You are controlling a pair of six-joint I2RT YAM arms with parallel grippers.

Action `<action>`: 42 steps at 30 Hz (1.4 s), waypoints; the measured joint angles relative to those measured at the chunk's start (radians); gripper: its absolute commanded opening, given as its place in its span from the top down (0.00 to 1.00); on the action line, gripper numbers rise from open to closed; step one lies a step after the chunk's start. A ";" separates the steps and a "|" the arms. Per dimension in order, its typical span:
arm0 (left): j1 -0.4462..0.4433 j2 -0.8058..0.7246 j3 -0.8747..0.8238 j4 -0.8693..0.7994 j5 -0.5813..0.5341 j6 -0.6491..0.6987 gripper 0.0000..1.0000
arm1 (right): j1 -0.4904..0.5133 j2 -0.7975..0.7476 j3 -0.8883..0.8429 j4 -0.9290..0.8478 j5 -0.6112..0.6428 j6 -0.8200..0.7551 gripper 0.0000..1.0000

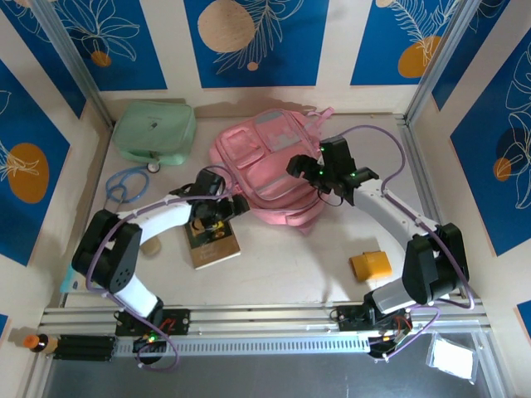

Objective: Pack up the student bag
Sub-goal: Move the book to the center of the table, then pick up the book at the center of the table.

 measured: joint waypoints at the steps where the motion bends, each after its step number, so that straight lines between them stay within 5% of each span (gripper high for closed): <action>1: 0.010 -0.002 0.001 0.000 0.004 0.001 0.00 | 0.013 0.009 0.006 -0.004 -0.008 -0.014 0.14; 13: 0.262 -0.312 -0.122 -0.141 -0.040 0.092 0.00 | 0.295 0.243 0.206 -0.067 -0.076 -0.217 0.24; 19: 0.302 -0.342 -0.226 -0.208 -0.047 0.126 0.00 | 0.409 0.417 0.317 -0.132 -0.084 -0.261 0.31; 30: 0.302 -0.314 -0.241 -0.220 -0.028 0.175 0.09 | 0.450 0.609 0.493 -0.269 -0.102 -0.299 0.50; 42: 0.303 -0.230 -0.241 -0.212 0.014 0.215 0.20 | 0.452 0.740 0.655 -0.370 -0.101 -0.317 0.55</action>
